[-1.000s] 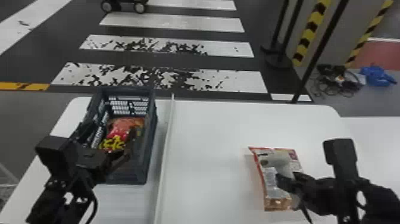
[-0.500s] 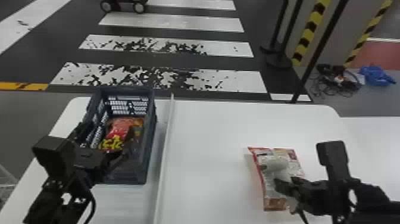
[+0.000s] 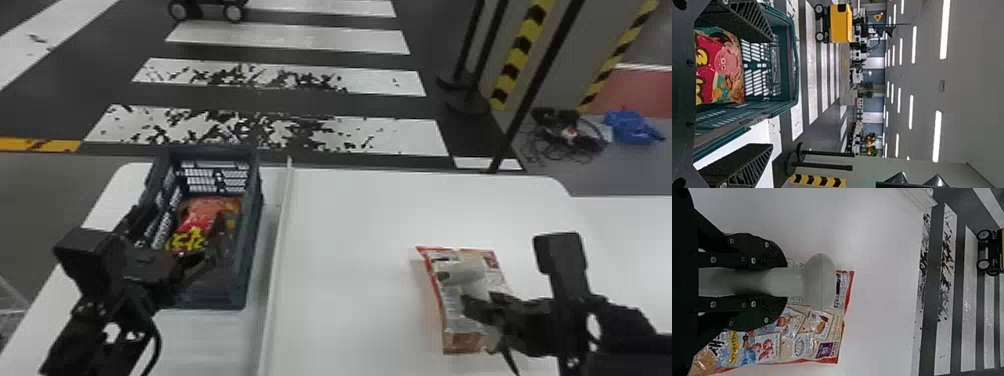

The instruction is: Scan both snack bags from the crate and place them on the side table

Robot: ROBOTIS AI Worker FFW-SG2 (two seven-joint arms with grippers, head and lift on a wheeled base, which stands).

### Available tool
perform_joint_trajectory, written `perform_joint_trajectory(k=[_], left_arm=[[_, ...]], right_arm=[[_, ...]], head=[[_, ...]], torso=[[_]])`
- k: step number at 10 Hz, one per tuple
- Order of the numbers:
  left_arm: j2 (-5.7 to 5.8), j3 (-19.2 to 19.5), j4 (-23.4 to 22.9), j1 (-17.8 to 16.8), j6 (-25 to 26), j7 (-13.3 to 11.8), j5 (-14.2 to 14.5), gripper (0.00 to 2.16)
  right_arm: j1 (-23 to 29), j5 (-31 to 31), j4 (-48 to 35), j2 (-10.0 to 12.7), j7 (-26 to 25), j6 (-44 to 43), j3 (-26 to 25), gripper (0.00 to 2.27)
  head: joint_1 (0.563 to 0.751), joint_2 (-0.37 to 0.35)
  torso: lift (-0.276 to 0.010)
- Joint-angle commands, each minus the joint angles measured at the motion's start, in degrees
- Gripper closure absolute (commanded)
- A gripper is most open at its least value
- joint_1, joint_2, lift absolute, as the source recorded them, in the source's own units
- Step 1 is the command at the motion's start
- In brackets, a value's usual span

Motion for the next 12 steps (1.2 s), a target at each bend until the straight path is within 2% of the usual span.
perform_joint_trajectory(k=[1,3,5,8,10,12], left_arm=[[-0.12,-0.02,0.03,-0.11,0.00,0.00,-0.09,0.04],[-0.12,-0.20,0.03,-0.20,0.00,0.00,-0.09,0.04],[-0.29,-0.55,0.29,-0.37,0.00,0.00,-0.26,0.04],[-0.29,-0.72,0.38,-0.46,0.00,0.00,-0.35,0.04],[-0.29,-0.72,0.47,-0.37,0.00,0.00,-0.53,0.04],[-0.38,-0.72,0.82,-0.64,0.18,0.00,-0.53,0.04]], right_arm=[[0.06,-1.02,-0.52,0.05,-0.34,-1.59,-2.03,2.23],[-1.00,-4.89,0.27,0.05,-3.33,-6.51,-8.01,2.23],[-1.70,-7.70,2.82,0.05,-5.35,-12.66,-14.43,2.23],[-6.18,-7.53,11.17,0.05,-5.96,-20.75,-23.21,2.23],[-8.47,-7.18,15.82,0.05,-5.09,-22.68,-27.26,2.23],[-9.61,-7.53,20.57,0.05,-4.82,-22.86,-28.05,2.23]], head=[[0.695,-0.068],[0.695,-0.088],[0.695,-0.147],[0.695,-0.233],[0.695,-0.293],[0.695,-0.320]], torso=[[-0.098],[-0.098],[-0.098],[-0.098],[-0.098],[-0.098]])
